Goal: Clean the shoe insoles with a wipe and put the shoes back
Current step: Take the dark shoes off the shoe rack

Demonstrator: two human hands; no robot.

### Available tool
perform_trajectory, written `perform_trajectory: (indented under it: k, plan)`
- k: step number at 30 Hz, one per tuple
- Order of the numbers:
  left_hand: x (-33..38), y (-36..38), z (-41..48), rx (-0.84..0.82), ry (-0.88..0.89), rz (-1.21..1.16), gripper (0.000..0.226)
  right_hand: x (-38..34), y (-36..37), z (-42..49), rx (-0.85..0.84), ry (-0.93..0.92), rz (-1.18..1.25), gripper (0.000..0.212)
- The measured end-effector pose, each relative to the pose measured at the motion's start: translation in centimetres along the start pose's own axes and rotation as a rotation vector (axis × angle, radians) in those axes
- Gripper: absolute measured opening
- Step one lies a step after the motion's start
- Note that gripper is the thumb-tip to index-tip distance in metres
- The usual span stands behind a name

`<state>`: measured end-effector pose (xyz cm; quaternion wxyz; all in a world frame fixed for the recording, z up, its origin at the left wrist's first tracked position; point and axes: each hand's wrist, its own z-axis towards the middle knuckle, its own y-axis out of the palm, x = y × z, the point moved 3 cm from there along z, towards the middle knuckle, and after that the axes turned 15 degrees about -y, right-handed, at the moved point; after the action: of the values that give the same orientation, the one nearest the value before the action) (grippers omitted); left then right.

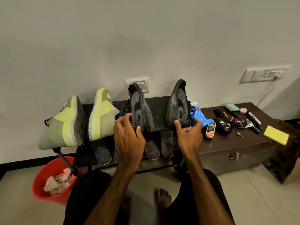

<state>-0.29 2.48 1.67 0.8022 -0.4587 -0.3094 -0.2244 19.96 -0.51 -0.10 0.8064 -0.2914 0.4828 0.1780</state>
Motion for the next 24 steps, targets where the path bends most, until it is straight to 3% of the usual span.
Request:
perform_trajectory:
  k: [5,9,14,19,24]
  plan:
    - [-1.2,-0.4,0.2,-0.139,-0.209,0.066,0.061,0.7,0.6,0.4,-0.068,0.138,0.191,0.073]
    - [-1.4,-0.1,0.3,-0.194,-0.249,0.195,0.062,1.3,0.9,1.4,-0.094,0.161,0.284,0.069]
    - [-1.7,0.4,0.6,-0.266,-0.252,-0.012,0.052,1.3,1.4,1.6,-0.081,-0.01,0.101,0.062]
    - [-0.4,0.4,0.9,-0.199,-0.168,-0.109,0.044,0.2,2.1,1.7,-0.107,-0.21,-0.105,0.06]
    - [0.0,0.9,1.8,-0.204,-0.167,-0.054,0.045,0.3,2.3,2.9,-0.151,-0.207,-0.055,0.053]
